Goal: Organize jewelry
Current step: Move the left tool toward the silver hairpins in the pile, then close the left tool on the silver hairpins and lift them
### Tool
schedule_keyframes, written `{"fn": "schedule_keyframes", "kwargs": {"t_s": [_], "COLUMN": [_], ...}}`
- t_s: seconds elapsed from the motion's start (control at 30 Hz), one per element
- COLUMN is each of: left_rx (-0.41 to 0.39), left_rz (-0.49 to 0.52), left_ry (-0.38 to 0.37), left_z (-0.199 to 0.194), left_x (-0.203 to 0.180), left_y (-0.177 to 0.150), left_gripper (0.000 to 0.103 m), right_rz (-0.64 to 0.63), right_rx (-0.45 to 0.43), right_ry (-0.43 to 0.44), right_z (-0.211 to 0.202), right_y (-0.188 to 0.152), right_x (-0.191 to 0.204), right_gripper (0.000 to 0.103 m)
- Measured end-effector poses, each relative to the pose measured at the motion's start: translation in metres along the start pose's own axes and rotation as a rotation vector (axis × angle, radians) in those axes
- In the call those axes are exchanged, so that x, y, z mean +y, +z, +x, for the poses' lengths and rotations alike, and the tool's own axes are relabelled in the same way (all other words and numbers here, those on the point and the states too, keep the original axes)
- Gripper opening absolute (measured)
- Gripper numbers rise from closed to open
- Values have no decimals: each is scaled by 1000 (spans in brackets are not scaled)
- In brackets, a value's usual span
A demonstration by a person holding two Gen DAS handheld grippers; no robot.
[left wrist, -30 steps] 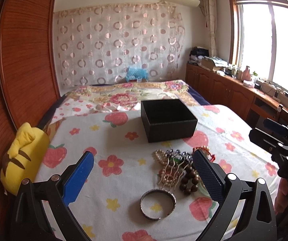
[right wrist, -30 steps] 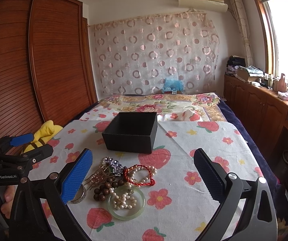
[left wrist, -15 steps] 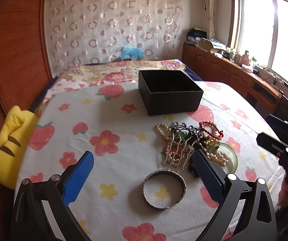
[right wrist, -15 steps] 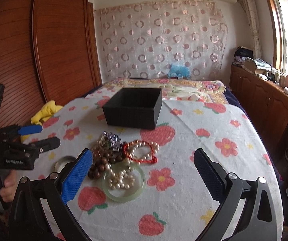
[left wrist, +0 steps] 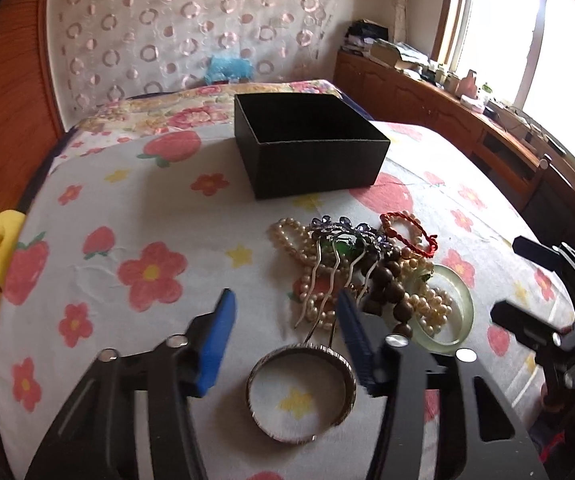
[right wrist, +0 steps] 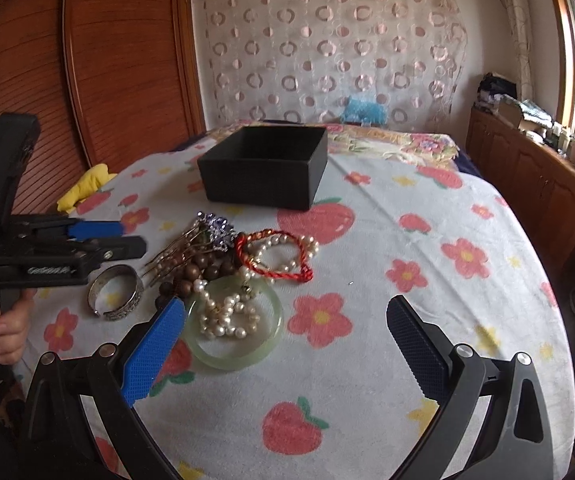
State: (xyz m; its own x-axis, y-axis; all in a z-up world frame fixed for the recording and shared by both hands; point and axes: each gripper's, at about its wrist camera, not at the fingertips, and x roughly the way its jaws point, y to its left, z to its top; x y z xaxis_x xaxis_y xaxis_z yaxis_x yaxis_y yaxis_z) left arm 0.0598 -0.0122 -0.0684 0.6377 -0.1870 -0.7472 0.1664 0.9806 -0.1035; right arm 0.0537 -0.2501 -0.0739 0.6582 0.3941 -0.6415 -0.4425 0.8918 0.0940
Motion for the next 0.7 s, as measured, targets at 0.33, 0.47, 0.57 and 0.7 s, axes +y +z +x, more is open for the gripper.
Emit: {"fn": "schedule_keyframes", "kwargs": {"t_s": [0.33,0.47,0.57,0.7], "left_rx": [50,69,77,115], "left_rz": [40,61,71,76], "left_ry": [-45,-31,-18,-4], "left_z": [19,28,30,37], "left_x": [-11,-13,-13,-9], "left_y": [14,18,20,17], "left_gripper": [17,16,16,14], "right_rz": [7,1,-2,-1], "right_rx": [1,-3,-4,-5], "right_ry": [12,18,21,21], "right_z": [-3,-5,-6,-6], "right_y": [-1,-1,0,0], "right_x": [2,4,4,5], "right_gripper": [101,101,101,101]}}
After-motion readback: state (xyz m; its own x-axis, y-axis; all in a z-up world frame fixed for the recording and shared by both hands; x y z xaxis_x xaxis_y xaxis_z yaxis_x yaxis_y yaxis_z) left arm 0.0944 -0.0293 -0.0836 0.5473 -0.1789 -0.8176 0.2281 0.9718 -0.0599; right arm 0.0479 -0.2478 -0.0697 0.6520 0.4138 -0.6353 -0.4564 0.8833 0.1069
